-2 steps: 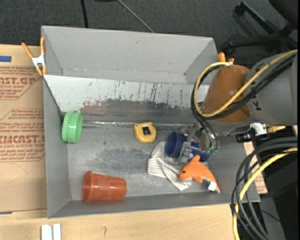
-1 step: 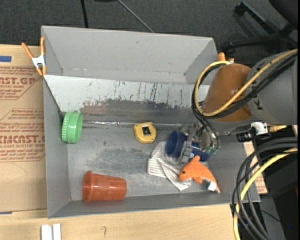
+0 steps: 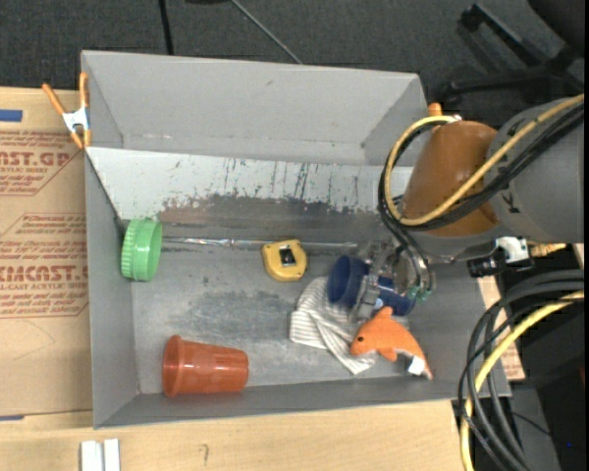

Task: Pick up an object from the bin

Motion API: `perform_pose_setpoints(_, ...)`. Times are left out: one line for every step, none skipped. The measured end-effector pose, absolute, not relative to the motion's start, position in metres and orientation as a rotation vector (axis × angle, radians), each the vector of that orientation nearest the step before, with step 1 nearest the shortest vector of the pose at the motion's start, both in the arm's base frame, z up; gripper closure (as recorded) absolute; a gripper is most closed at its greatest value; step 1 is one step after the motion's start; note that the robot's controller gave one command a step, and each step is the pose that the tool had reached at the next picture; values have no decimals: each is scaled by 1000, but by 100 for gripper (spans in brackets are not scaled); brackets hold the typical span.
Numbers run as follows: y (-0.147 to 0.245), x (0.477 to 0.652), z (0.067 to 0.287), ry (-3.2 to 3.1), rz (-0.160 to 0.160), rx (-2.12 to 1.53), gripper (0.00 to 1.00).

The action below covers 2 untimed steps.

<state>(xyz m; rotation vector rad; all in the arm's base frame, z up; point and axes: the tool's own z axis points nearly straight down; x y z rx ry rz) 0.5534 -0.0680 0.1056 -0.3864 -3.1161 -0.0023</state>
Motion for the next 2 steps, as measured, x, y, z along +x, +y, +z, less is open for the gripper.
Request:
perform_pose_setpoints(-68,553,118,-3114,-2,-386,100)
perform_pose_setpoints(-68,553,133,-3115,-2,-386,100)
